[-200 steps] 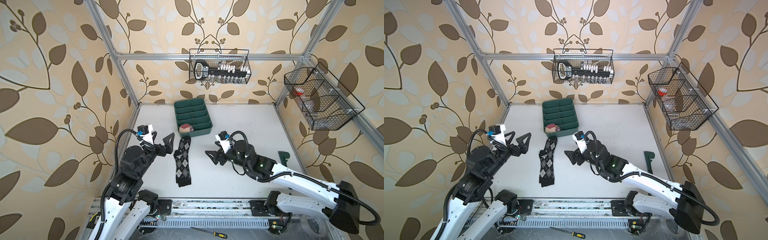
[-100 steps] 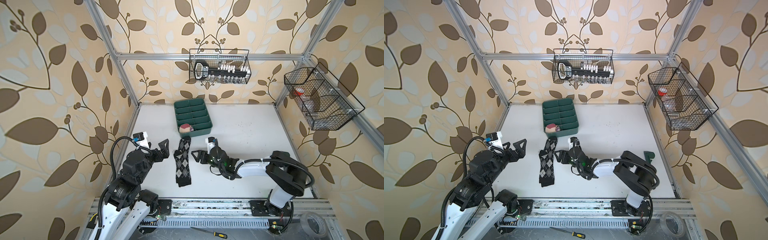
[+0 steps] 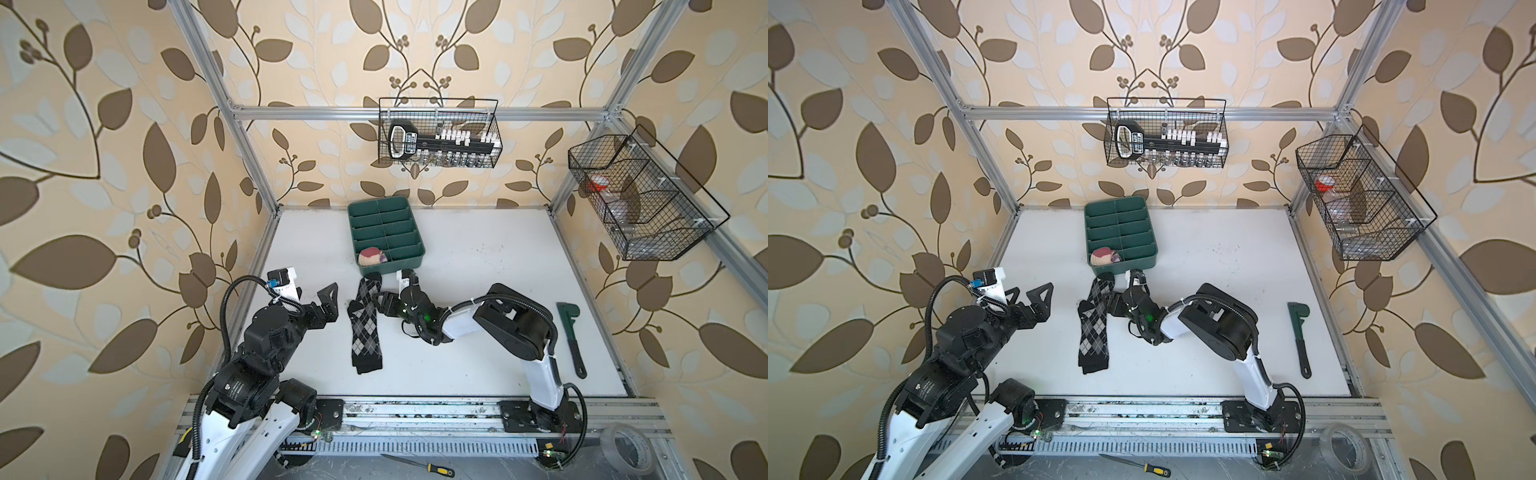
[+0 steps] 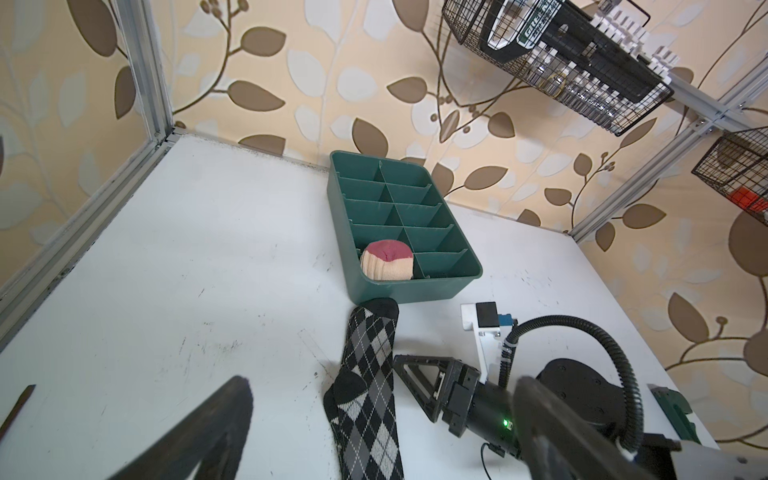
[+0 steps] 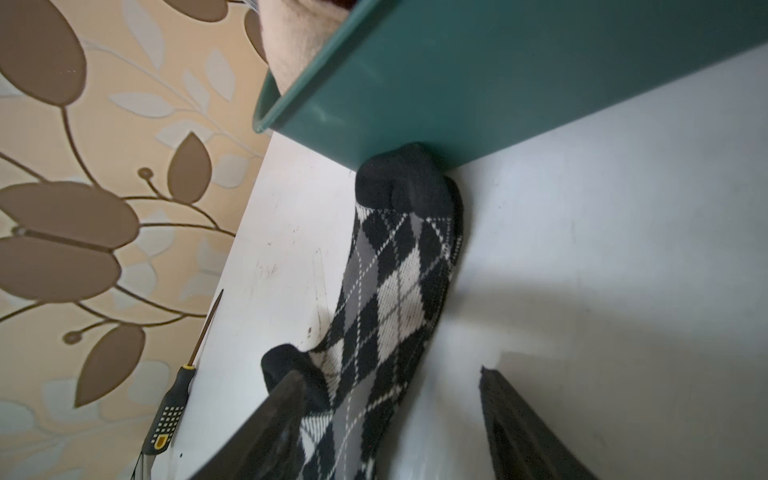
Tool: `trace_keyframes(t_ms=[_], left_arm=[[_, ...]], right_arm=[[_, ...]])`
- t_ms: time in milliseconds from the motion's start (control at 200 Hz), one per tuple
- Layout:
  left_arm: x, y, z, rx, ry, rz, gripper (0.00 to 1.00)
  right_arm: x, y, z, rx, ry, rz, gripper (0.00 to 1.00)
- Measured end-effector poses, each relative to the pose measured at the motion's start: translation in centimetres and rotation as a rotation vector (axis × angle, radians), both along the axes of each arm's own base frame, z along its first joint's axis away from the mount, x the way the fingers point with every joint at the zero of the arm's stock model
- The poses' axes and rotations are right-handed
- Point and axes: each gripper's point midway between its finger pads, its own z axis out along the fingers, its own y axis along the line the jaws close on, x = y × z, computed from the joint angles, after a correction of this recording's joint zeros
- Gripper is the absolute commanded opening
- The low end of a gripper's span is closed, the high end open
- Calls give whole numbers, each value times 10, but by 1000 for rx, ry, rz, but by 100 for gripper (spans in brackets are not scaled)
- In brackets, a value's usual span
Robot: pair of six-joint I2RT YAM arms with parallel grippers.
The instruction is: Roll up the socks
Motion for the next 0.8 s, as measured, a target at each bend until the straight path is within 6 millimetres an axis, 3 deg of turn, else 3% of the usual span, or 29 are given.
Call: trace_keyframes(t_ms=[320,695,800], left_arm=[[-1,-2,-4,13,1,-12,99],[-1,-5,-3,35,-10,-32,99],[-1,-6,-3,44,-13,-40,99]], right_arm=[[34,14,2,56,-39,-35,66],[48,23,5,87,-46,-46,68],[50,27,5,85,-47,-40,63]])
